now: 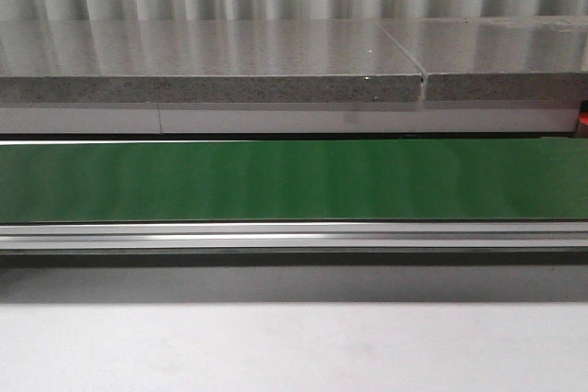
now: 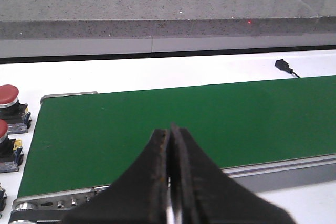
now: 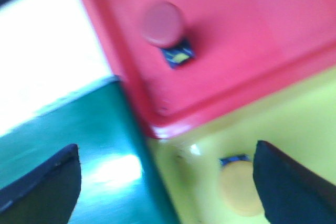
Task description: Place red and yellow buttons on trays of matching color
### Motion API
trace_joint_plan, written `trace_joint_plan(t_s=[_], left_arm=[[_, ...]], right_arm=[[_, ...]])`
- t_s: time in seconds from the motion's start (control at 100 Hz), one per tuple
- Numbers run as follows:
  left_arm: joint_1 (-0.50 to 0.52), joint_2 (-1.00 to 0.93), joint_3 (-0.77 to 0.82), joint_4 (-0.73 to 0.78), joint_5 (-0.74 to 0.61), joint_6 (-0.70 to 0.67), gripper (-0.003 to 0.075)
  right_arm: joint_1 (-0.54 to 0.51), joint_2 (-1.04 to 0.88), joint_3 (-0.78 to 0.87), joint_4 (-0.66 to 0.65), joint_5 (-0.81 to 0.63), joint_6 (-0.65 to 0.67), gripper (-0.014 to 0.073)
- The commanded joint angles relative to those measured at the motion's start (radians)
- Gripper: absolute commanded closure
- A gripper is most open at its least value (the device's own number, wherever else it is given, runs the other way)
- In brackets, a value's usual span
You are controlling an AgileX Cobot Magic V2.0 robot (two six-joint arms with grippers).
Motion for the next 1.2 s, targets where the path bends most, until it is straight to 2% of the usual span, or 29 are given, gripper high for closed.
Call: trace_joint_plan(t_s=[0.0,0.3,0.49,0.62,0.7,0.78,0.94,1.01,1.03,1.19], left_arm=[[-0.006,0.007,-0.026,-0.019,-0.068,0.001,0.0740],[-0.006,0.007,-0.026,-0.019,-0.068,0.001,0.0740],[-0.006,0.007,-0.026,-0.019,-0.068,0.001,0.0740],[-0.006,0.007,-0.026,-0.019,-0.068,0.001,0.0740],[-0.006,0.007,-0.026,-0.019,-0.068,0.001,0.0740],[-0.006,0.007,-0.026,-0.019,-0.068,0.001,0.0740],[-0.006,0.007,-0.026,-0.019,-0.068,0.001,0.0740],[-0.006,0.007,-0.026,-0.019,-0.068,0.001,0.0740],[-0.006,0.007,-0.026,-0.019,-0.068,0.001,0.0740],[-0.006,0.007,-0.026,-0.019,-0.068,0.001,0.0740]], right_arm=[[0.054,-0.108,-0.021,0.013,-0.055,-0.024,-0.0062],[0.265,-0.316,-0.005,0.013,-0.077,-0.090,-0.0062],[0.411,-0.442,0.093,0.013,-0.128,-0.124,-0.0062],[0.448,-0.529,0.179,0.013,-0.131,-0.127,-0.0048],[0.448,-0.571,0.229,0.013,-0.127,-0.127,0.0024],[0.448,-0.605,0.275,0.013,-0.129,-0.127,0.0146],[0.448,-0.665,0.319,0.013,-0.134,-0.127,0.0513],[0.448,-0.672,0.320,0.013,-0.134,-0.127,0.0643],[0.448,-0.672,0.320,0.013,-0.136,-0.127,0.0667],[0.448,-0.672,0.320,0.013,-0.134,-0.127,0.0661]])
